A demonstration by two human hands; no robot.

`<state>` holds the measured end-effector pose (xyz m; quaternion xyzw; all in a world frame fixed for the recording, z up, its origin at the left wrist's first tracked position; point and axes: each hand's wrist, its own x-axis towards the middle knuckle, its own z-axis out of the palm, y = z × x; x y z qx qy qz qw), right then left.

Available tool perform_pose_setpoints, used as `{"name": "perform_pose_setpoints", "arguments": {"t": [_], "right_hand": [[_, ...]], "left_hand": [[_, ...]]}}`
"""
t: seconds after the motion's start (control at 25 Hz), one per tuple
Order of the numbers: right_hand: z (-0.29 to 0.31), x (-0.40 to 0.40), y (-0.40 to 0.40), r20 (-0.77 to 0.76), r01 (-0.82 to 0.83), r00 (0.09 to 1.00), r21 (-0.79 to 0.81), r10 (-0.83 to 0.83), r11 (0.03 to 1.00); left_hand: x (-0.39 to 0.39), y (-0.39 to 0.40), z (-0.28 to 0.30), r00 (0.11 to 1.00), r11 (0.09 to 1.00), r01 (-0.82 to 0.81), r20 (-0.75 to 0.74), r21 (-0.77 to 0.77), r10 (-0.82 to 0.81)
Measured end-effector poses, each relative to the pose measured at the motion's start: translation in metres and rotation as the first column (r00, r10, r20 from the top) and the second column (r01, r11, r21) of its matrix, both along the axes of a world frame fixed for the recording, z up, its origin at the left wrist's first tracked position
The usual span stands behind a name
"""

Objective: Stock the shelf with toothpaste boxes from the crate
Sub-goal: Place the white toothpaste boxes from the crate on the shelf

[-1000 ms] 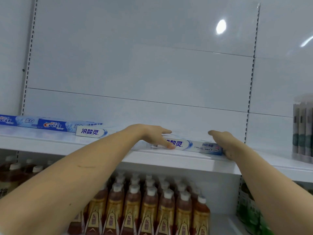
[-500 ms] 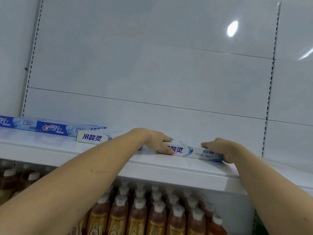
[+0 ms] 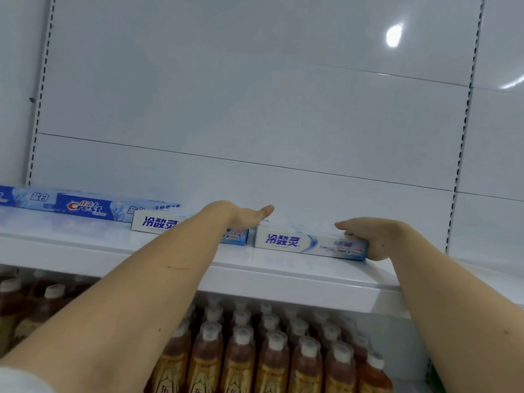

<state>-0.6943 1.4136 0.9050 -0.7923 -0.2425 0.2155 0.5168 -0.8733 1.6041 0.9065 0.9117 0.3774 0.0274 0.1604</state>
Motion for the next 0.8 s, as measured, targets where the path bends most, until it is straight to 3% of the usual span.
{"name": "perform_pose_setpoints", "arguments": {"t": [0.36, 0.48, 0.56, 0.68, 0.8], "right_hand": [[-0.003, -0.012, 0.011, -0.094, -0.075, 0.992, 0.072, 0.081, 0.995], [-0.002, -0.010, 0.013, -0.021, -0.100, 0.995, 0.026, 0.101, 0.995], [0.003, -0.006, 0.013, 0.073, -0.096, 0.992, -0.088, 0.103, 0.991], [0.022, 0.004, 0.011, 0.337, 0.061, 0.941, -0.260, 0.031, 0.964], [0.043, 0.015, 0.013, 0.478, 0.212, 0.875, -0.236, -0.076, 0.948]], "left_hand": [[0.004, -0.002, 0.000, 1.000, 1.000, -0.021, -0.014, -0.021, 0.021], [0.002, -0.007, 0.003, 0.998, 1.000, -0.003, -0.062, 0.007, 0.004], [0.000, -0.009, 0.009, 0.994, 0.999, -0.016, -0.109, 0.044, 0.020], [-0.001, -0.003, 0.021, 0.990, 0.995, -0.064, -0.125, 0.075, 0.073], [0.012, 0.010, 0.023, 0.985, 0.987, -0.079, -0.144, 0.142, 0.099]]}}
